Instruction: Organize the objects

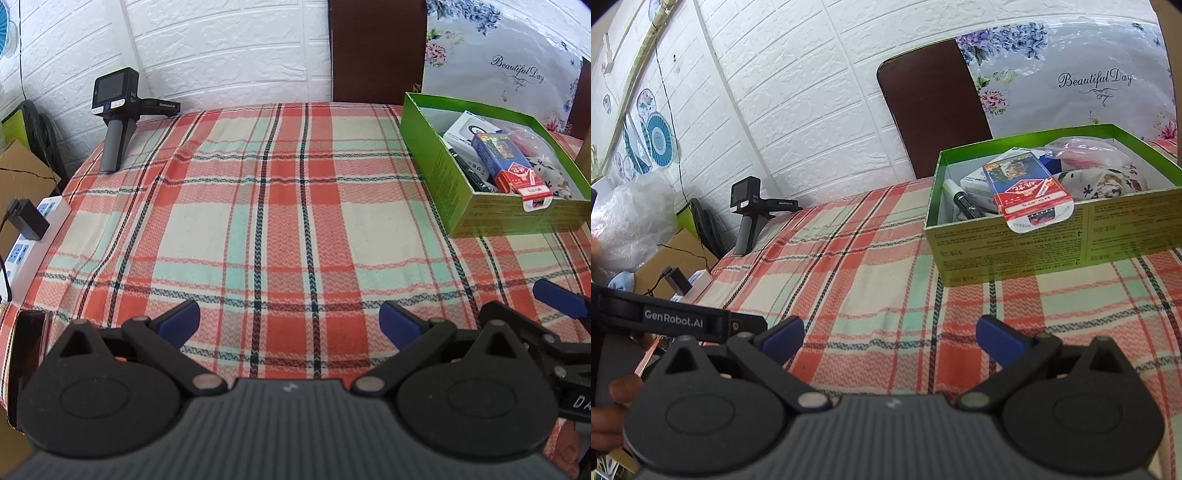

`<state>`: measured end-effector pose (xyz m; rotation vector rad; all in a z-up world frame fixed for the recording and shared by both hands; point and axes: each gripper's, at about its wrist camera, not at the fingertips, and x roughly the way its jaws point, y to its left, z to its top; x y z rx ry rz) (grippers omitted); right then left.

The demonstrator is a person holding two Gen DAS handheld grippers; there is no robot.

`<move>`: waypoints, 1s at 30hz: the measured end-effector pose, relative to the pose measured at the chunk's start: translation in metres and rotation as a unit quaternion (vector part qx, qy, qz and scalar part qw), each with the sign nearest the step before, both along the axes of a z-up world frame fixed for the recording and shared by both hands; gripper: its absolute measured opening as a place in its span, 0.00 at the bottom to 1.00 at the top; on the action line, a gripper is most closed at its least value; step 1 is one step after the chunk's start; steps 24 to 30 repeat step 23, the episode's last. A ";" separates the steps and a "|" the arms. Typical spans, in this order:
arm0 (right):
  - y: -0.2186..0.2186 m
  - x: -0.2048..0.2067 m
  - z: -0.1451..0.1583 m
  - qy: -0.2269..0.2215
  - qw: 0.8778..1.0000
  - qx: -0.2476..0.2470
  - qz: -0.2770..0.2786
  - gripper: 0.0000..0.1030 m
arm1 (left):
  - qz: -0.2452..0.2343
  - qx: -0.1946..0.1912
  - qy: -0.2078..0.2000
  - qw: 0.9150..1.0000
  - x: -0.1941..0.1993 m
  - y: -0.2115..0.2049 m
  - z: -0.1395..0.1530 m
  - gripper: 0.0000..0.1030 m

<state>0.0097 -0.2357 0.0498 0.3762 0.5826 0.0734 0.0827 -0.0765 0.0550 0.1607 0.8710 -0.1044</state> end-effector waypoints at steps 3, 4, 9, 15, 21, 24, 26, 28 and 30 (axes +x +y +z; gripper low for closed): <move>-0.001 0.000 -0.001 0.001 1.000 0.002 -0.004 1.00 | -0.002 0.002 0.000 1.000 0.000 -0.003 0.000 1.00; -0.001 0.000 -0.001 0.001 1.000 0.003 -0.005 1.00 | -0.004 0.002 0.000 1.000 0.000 -0.005 -0.001 1.00; -0.005 -0.004 0.001 -0.005 1.000 -0.005 -0.023 1.00 | -0.021 0.005 0.005 1.000 -0.002 -0.015 -0.004 1.00; -0.011 -0.007 0.000 -0.003 0.999 -0.003 -0.033 1.00 | -0.029 0.006 0.002 1.000 -0.004 -0.019 -0.004 1.00; -0.008 -0.005 -0.001 -0.001 1.000 -0.004 -0.026 1.00 | -0.031 0.003 -0.005 1.000 -0.005 -0.017 -0.003 1.00; -0.007 -0.005 -0.001 -0.001 1.000 -0.007 -0.024 1.00 | -0.033 -0.001 -0.005 0.999 -0.006 -0.016 -0.003 1.00; -0.007 -0.005 -0.001 -0.001 1.000 -0.007 -0.024 1.00 | -0.033 -0.001 -0.005 0.999 -0.006 -0.016 -0.003 1.00; -0.007 -0.005 -0.001 -0.001 1.000 -0.007 -0.024 1.00 | -0.033 -0.001 -0.005 0.999 -0.006 -0.016 -0.003 1.00; -0.007 -0.005 -0.001 -0.001 1.000 -0.007 -0.024 1.00 | -0.033 -0.001 -0.005 0.999 -0.006 -0.016 -0.003 1.00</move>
